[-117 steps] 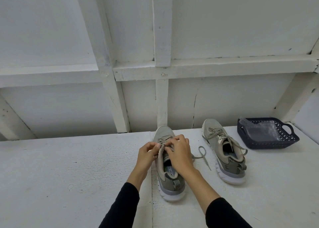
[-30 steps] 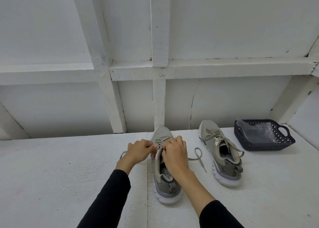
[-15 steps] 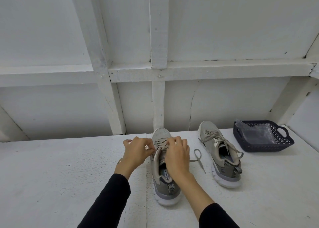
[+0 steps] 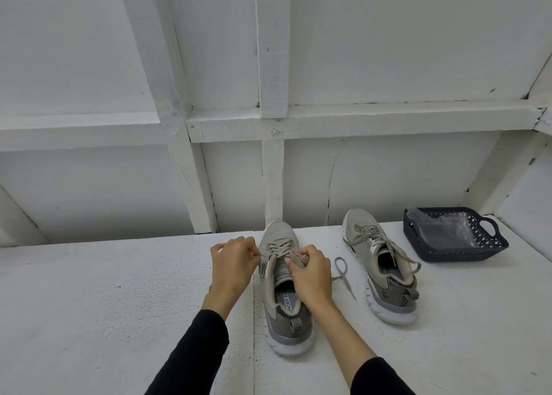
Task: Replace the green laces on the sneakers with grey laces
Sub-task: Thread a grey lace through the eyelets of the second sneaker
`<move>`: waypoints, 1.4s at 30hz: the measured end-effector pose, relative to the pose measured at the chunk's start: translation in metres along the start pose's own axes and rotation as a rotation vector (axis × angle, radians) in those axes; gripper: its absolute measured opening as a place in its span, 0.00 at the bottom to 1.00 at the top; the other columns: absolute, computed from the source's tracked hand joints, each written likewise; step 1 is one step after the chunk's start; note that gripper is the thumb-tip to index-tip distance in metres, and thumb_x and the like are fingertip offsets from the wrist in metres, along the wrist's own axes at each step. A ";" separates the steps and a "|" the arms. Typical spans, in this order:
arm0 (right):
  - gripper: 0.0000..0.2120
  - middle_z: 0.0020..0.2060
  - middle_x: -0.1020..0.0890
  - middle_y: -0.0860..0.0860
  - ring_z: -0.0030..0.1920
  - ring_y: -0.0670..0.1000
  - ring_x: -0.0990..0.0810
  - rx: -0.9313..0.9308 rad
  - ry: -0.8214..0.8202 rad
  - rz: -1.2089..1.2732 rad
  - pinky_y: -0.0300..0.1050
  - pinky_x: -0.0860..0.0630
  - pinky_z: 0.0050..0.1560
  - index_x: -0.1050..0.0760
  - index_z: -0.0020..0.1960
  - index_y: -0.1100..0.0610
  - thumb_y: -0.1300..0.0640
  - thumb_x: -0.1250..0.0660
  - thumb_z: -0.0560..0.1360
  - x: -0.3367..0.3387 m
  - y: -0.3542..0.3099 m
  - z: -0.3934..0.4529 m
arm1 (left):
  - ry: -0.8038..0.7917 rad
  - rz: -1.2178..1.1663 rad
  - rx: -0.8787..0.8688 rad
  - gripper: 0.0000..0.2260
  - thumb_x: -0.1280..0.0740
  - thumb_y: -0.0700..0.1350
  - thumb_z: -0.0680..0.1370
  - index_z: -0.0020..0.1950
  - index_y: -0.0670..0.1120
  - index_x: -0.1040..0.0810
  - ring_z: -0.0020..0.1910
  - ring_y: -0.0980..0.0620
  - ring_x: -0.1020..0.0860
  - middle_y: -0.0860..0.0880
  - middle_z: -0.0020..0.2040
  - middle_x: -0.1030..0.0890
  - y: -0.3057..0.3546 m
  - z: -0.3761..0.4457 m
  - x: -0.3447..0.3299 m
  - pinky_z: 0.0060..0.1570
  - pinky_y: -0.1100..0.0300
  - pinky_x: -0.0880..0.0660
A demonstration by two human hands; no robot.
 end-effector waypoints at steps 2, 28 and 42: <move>0.14 0.45 0.22 0.46 0.51 0.51 0.25 -0.006 -0.037 0.007 0.52 0.26 0.54 0.29 0.47 0.46 0.37 0.33 0.72 -0.002 0.003 0.001 | -0.035 -0.057 -0.003 0.09 0.29 0.46 0.75 0.38 0.56 0.27 0.36 0.59 0.26 0.57 0.35 0.25 -0.002 0.000 -0.004 0.52 0.53 0.29; 0.12 0.59 0.28 0.49 0.58 0.49 0.35 0.191 -0.119 -0.126 0.45 0.36 0.57 0.28 0.63 0.48 0.52 0.44 0.82 -0.013 -0.020 -0.003 | -0.110 -0.234 0.477 0.14 0.39 0.37 0.76 0.48 0.54 0.20 0.50 0.53 0.25 0.54 0.51 0.21 -0.111 -0.015 -0.022 0.47 0.58 0.28; 0.13 0.57 0.26 0.49 0.55 0.48 0.34 0.209 -0.066 -0.128 0.45 0.33 0.53 0.28 0.64 0.49 0.55 0.45 0.82 -0.010 -0.021 -0.005 | -0.128 0.123 0.148 0.09 0.41 0.45 0.82 0.52 0.43 0.23 0.52 0.47 0.27 0.47 0.53 0.24 -0.060 0.027 -0.068 0.48 0.52 0.26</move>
Point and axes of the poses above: each hand's wrist, its own z-axis towards the middle knuckle, its own x-axis out of the back of the hand, y = z × x, the point moved 10 cm from there along z, towards the middle knuckle
